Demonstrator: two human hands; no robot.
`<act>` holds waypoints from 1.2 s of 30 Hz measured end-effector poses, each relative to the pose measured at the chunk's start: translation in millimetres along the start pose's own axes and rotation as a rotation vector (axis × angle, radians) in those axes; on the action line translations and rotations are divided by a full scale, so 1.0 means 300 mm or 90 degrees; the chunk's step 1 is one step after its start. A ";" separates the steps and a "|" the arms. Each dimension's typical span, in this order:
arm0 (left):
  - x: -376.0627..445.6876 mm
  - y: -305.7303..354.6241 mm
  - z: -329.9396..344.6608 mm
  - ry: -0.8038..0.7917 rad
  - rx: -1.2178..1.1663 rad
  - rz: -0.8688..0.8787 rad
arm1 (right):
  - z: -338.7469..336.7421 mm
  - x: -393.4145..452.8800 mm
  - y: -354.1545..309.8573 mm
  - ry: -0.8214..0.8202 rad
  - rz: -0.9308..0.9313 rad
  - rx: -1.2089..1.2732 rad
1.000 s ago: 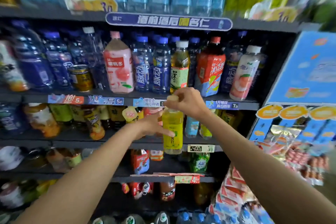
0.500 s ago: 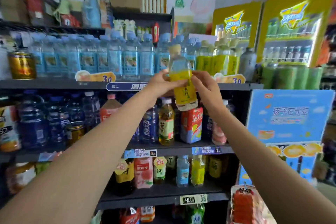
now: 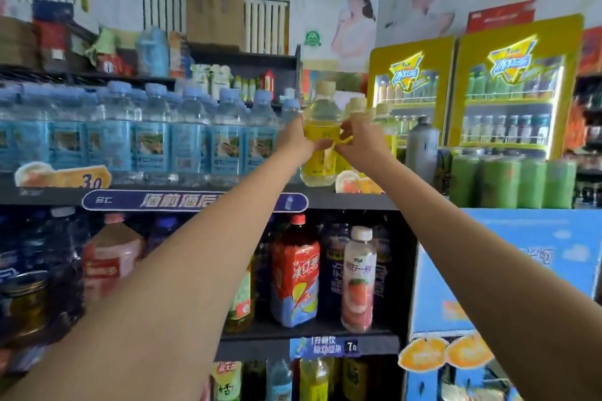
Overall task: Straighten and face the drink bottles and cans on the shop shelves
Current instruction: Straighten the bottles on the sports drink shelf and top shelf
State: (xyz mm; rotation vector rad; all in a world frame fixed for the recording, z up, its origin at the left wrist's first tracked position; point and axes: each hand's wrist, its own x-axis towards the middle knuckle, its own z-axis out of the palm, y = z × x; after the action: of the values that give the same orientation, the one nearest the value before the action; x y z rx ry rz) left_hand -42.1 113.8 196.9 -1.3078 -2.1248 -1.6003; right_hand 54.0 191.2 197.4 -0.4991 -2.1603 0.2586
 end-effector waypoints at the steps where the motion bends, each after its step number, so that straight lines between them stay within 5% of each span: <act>1: 0.016 -0.014 0.018 0.001 0.015 -0.002 | 0.008 0.020 0.021 -0.001 -0.002 -0.020; 8: 0.063 -0.053 0.071 0.008 0.002 -0.031 | 0.044 0.040 0.127 0.072 0.013 -0.033; 17: -0.009 -0.077 0.137 0.077 0.173 -0.022 | 0.111 -0.047 0.184 0.101 -0.059 0.025; 22: -0.237 -0.141 0.248 0.280 0.160 0.289 | 0.154 -0.234 0.260 0.217 -0.128 0.165; 26: -0.433 -0.268 0.325 0.127 0.222 0.418 | 0.249 -0.390 0.358 0.176 -0.158 0.050; 30: -0.520 -0.390 0.381 -0.006 0.297 0.317 | 0.352 -0.460 0.453 0.004 -0.046 -0.104; 36: -0.557 -0.427 0.407 -0.065 0.226 0.175 | 0.406 -0.489 0.433 -0.051 0.108 0.078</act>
State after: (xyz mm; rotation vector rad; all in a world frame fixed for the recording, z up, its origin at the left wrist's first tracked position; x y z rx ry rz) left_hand 7.4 123.6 -41.1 -1.4994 -2.0518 -1.0155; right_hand 67.6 242.7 -27.1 -0.6110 -2.1661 0.5085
